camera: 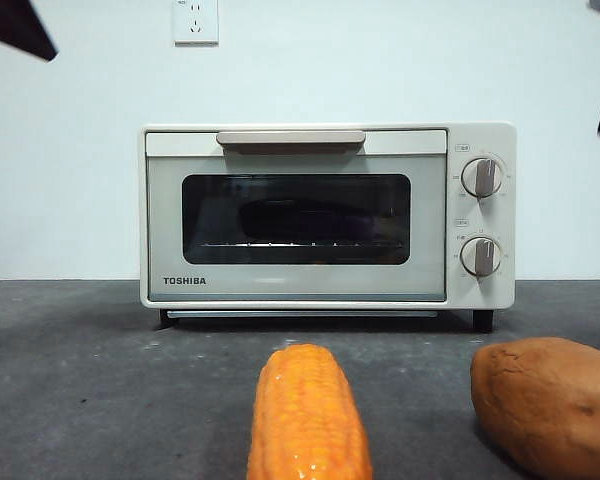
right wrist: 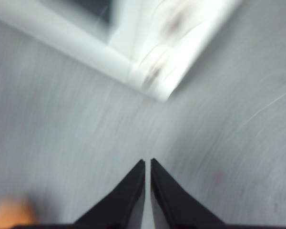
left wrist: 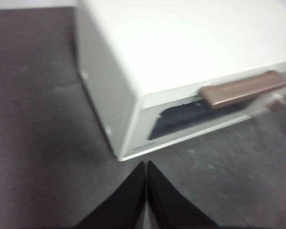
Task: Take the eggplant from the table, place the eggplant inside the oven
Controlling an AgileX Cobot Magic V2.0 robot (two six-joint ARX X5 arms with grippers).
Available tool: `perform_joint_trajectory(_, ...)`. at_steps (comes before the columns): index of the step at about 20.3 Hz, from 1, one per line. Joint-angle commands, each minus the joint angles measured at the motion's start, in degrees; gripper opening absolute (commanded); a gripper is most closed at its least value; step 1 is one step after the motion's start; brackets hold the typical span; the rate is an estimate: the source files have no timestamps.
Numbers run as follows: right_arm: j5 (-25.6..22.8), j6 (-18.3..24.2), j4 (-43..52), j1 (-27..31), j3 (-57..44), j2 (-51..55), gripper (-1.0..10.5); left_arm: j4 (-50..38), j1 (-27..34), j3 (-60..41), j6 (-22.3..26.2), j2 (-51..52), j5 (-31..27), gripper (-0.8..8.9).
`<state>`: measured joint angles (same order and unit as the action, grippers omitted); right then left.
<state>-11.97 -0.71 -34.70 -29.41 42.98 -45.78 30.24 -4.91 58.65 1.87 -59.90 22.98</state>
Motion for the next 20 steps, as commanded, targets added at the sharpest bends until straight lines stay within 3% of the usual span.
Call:
perform_joint_trajectory(1, 0.68, -2.47, 6.80, 4.24, -2.32, 3.06, 0.0, -7.19, -1.18, -9.51, -6.05, 4.79, -5.75, 0.06)
perform_joint_trajectory(6, 0.24, -2.78, 13.40, 6.64, -7.76, 6.60, 0.0, -17.51, -5.14, -23.93, -9.11, 13.14, -15.15, 0.06)
perform_joint_trajectory(20, -0.50, -2.80, 15.87, 6.69, -8.15, 6.58, 0.0, -19.56, -6.80, -25.70, -10.32, 13.81, -15.30, 0.06)
